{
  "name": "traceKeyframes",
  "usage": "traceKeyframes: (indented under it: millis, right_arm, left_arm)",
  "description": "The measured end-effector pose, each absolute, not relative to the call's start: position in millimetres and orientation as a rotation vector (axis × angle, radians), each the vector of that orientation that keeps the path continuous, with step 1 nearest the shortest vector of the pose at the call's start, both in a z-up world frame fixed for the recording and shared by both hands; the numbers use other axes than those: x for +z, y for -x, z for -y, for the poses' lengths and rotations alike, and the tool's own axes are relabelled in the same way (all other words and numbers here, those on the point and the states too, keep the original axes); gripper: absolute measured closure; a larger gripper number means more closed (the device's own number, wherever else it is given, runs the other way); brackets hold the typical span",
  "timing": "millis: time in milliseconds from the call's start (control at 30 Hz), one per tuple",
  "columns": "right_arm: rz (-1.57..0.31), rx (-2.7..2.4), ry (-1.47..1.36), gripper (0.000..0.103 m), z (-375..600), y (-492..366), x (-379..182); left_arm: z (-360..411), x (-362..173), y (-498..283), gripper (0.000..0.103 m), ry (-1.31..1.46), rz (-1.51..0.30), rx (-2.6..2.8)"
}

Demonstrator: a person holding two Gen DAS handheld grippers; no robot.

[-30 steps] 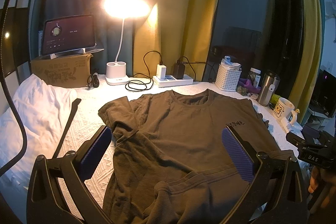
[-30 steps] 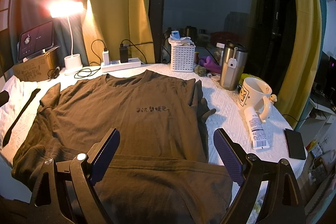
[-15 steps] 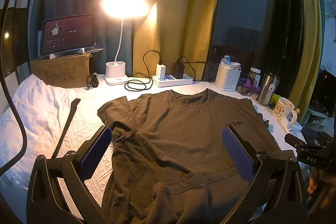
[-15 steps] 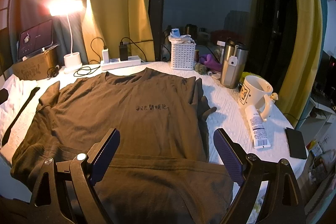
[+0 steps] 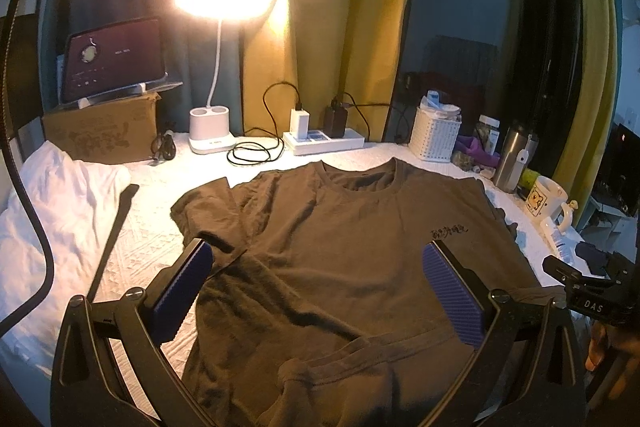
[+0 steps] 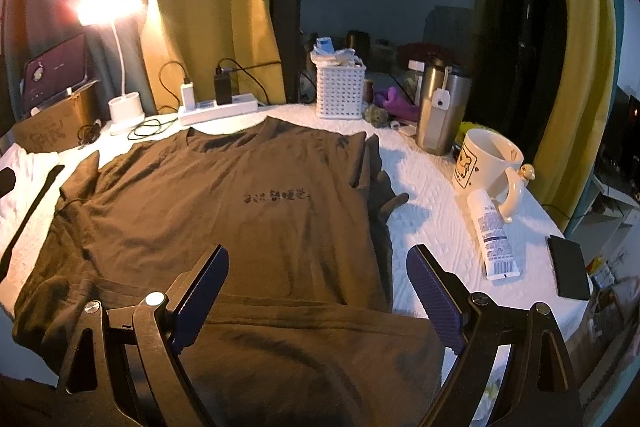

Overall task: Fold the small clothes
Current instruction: 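Grasp the T-shirt sleeve edge with the right gripper and fold it inward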

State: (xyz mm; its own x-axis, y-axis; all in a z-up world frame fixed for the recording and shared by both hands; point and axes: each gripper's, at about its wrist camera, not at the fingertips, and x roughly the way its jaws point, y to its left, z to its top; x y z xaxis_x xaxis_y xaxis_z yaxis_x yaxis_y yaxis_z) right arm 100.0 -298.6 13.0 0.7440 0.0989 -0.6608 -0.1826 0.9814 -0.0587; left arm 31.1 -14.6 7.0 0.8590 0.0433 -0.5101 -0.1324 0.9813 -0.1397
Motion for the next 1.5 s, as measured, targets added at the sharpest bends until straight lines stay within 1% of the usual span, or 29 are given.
traceKeyframes:
  millis: [400, 833, 933, 1100, 1233, 1500]
  right_arm:
    - [-0.796, 0.074, 0.119, 0.012, 329.5, -157.6, -9.3]
    - [-0.859, 0.041, 0.121, 0.012, 367.5, -238.3, -32.6]
    - [-0.876, 0.053, 0.128, 0.023, 371.5, -258.5, -38.3]
    - [-0.902, 0.080, 0.137, 0.026, 373.8, -287.8, -45.2]
    - [-0.926, 0.112, 0.132, 0.031, 371.3, -305.2, -51.7]
    - [-0.976, 0.166, 0.114, 0.033, 364.7, -331.8, -62.2]
  left_arm:
    - [21.1, -2.7, -82.6, 0.000, 0.159, -0.605, 0.092]
    - [30.8, -14.2, -145.5, 0.000, 0.136, -0.673, 0.098]
    - [31.0, -17.8, -156.1, 0.000, 0.138, -0.690, 0.106]
    - [29.6, -24.1, -175.5, 0.000, 0.148, -0.719, 0.123]
    - [27.1, -30.2, -188.4, 0.000, 0.165, -0.745, 0.139]
    - [19.5, -37.1, -203.0, 0.000, 0.180, -0.771, 0.169]
